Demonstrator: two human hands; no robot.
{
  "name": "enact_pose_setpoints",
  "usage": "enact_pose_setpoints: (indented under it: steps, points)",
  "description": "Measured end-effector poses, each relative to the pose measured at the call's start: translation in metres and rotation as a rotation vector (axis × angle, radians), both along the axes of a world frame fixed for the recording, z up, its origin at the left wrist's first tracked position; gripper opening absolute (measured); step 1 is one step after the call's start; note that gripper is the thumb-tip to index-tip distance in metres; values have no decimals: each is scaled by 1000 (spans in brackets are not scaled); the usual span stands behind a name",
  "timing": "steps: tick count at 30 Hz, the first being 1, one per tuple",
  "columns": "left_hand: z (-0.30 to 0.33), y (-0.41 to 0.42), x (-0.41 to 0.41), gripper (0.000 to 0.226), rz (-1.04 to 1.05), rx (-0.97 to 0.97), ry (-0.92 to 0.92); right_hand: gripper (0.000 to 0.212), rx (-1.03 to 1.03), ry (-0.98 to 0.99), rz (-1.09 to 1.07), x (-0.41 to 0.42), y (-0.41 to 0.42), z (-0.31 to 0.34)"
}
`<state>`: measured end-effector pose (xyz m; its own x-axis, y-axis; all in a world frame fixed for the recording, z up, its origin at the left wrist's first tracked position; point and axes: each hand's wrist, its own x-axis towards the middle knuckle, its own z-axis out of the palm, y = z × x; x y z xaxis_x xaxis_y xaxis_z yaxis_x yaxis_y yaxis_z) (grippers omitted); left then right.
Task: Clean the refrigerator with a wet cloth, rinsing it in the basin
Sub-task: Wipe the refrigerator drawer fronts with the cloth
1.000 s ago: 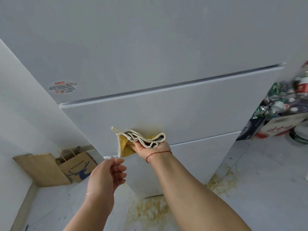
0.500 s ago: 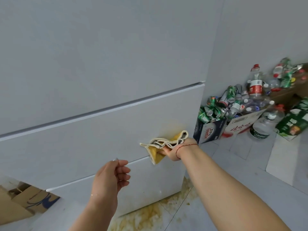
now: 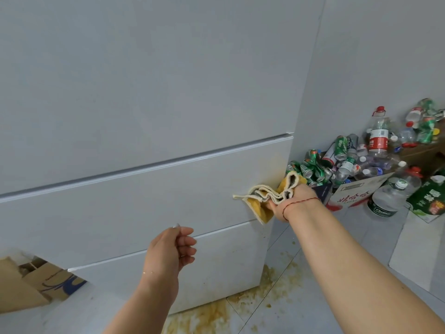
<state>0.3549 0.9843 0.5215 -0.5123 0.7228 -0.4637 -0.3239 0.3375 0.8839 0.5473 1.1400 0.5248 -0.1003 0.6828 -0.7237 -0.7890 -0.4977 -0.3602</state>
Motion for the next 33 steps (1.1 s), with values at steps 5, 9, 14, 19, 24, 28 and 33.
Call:
enact_pose_setpoints:
  steps: [5, 9, 14, 19, 24, 28, 33]
  points:
    - [8, -2, 8, 30, 6, 13, -27, 45, 219, 38, 9, 6, -16, 47]
    - [19, -1, 16, 31, 5, 33, -75, 25, 370, 174, 131, 10, -47, 83]
    - [46, -5, 23, 39, -30, 127, -178, 38, 471, 374, 279, -3, -85, 108]
    - [75, -10, 18, 40, -33, 221, -270, 38, 465, 407, 442, -23, -95, 112]
    - [91, -29, 5, 44, 52, 252, -264, 24, 480, 398, 606, -47, -99, 110]
    - [100, -51, -8, 29, 197, 214, -189, 22, 421, 405, 699, -72, -108, 111]
    - [115, -97, -30, 15, 417, 165, 356, 41, 399, 420, 796, -108, -137, 121]
